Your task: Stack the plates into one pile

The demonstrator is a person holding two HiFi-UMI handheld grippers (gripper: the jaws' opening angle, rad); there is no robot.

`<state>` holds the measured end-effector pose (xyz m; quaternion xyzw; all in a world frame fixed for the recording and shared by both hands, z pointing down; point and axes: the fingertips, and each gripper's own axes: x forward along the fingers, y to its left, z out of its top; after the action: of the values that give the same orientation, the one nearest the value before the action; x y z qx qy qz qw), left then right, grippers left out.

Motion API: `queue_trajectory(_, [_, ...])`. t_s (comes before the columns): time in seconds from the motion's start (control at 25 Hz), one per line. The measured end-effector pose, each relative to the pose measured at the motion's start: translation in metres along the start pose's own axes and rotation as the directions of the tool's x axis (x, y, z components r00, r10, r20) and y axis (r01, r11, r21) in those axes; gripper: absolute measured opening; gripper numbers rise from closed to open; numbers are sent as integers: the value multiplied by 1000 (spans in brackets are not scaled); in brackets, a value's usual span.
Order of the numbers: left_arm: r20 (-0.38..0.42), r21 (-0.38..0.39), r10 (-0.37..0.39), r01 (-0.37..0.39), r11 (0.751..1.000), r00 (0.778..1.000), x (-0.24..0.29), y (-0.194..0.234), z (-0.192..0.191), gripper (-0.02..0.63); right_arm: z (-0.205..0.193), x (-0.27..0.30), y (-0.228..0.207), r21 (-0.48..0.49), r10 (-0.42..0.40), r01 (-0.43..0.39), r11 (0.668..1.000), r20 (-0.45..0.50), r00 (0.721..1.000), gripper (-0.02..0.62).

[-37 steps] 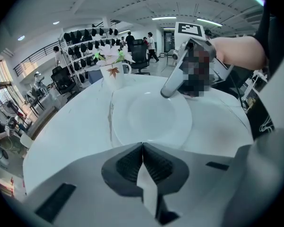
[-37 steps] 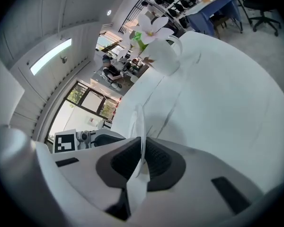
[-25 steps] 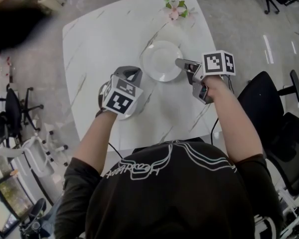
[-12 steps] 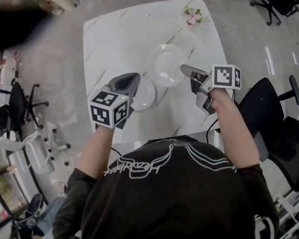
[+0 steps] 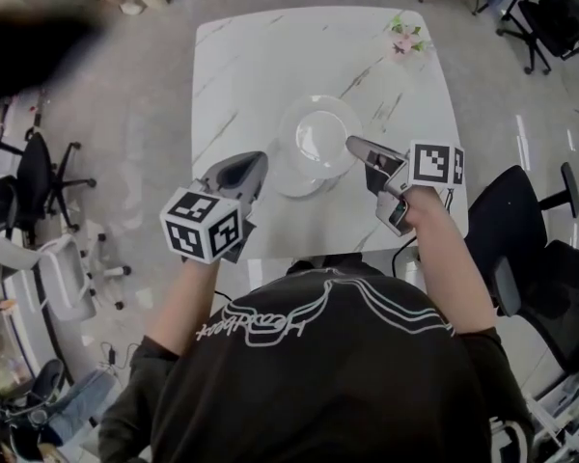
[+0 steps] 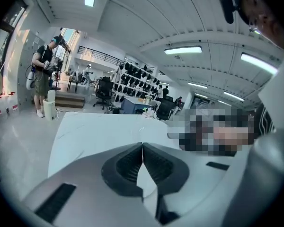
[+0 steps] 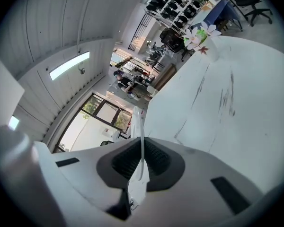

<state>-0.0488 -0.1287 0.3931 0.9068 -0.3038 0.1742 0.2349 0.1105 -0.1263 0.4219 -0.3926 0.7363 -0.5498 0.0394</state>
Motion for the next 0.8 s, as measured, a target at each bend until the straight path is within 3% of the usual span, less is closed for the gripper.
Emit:
queue_trajectory(0.2, [16,-28,21,-20,999,1000,-30,12,-17,25,-28,22,13,20,33,-33,999,-21,999,35])
queue_trajectory(0.8, [-15,-91,58,-59,994,998,-64,45,-65,25,-79,68,-35,106,-72,79,991,-69,995,38])
